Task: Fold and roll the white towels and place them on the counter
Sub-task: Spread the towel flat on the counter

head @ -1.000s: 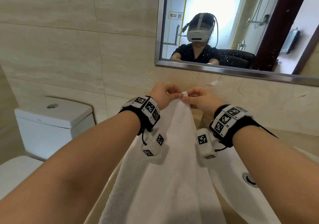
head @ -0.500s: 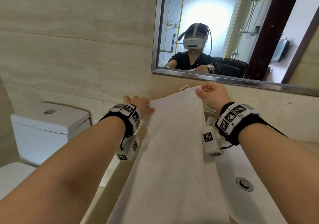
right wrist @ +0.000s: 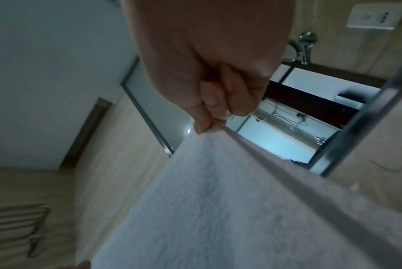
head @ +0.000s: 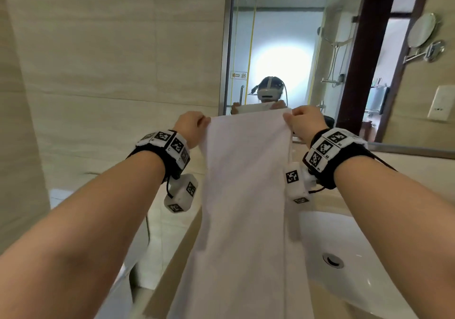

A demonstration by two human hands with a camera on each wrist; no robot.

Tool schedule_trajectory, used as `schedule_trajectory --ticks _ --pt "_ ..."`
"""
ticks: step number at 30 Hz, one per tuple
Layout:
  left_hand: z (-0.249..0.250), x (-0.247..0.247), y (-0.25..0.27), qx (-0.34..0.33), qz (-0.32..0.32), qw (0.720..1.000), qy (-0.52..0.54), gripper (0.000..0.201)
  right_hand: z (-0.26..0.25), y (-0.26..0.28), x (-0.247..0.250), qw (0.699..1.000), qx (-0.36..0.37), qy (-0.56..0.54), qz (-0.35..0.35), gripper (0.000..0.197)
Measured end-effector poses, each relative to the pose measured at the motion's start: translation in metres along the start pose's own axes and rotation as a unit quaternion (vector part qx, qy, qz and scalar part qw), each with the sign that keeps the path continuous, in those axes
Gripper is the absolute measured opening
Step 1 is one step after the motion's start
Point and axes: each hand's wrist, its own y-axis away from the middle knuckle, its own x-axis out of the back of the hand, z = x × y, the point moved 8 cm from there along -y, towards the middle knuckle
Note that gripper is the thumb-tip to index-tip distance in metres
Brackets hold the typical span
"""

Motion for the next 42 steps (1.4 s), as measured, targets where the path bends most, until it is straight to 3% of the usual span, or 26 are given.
schedule_trajectory --ticks 5,13,20,22,27,30,33,36,39,42 --pt "0.055 0.085 0.035 -0.056 0.110 0.989 0.084 0.030 -0.058 0.038 0.052 0.999 0.036 -0.029 0.026 0.035" --pt "0.138 0.182 0.079 -0.104 0.188 0.972 0.097 0.029 -0.129 0.096 0.130 0.996 0.074 -0.042 0.020 0.023" --pt "0.217 0.267 0.094 -0.174 0.300 0.931 0.113 0.029 -0.200 0.102 0.211 0.973 0.148 -0.120 0.131 0.030" --pt "0.231 0.280 0.095 -0.184 0.315 0.924 0.114 0.029 -0.207 0.099 0.220 0.975 0.136 -0.112 0.135 0.032" --pt "0.215 0.244 0.083 -0.135 0.170 0.972 0.094 0.030 -0.181 0.091 0.206 0.998 0.046 -0.003 0.042 0.024" --pt "0.201 0.231 0.080 -0.132 0.148 0.977 0.079 0.027 -0.179 0.092 0.206 0.996 0.067 0.013 0.062 0.029" --pt "0.193 0.232 0.077 -0.131 0.133 0.977 0.103 0.026 -0.185 0.092 0.205 0.989 0.102 -0.075 0.071 0.032" --pt "0.186 0.230 0.078 -0.113 0.108 0.982 0.101 0.038 -0.187 0.091 0.202 0.983 0.117 -0.128 0.064 0.032" --pt "0.174 0.221 0.079 -0.093 0.081 0.988 0.093 0.044 -0.181 0.089 0.199 0.985 0.127 -0.090 0.073 0.037" --pt "0.169 0.210 0.080 -0.079 0.041 0.993 0.083 0.034 -0.175 0.083 0.197 0.983 0.132 -0.045 0.117 0.046"
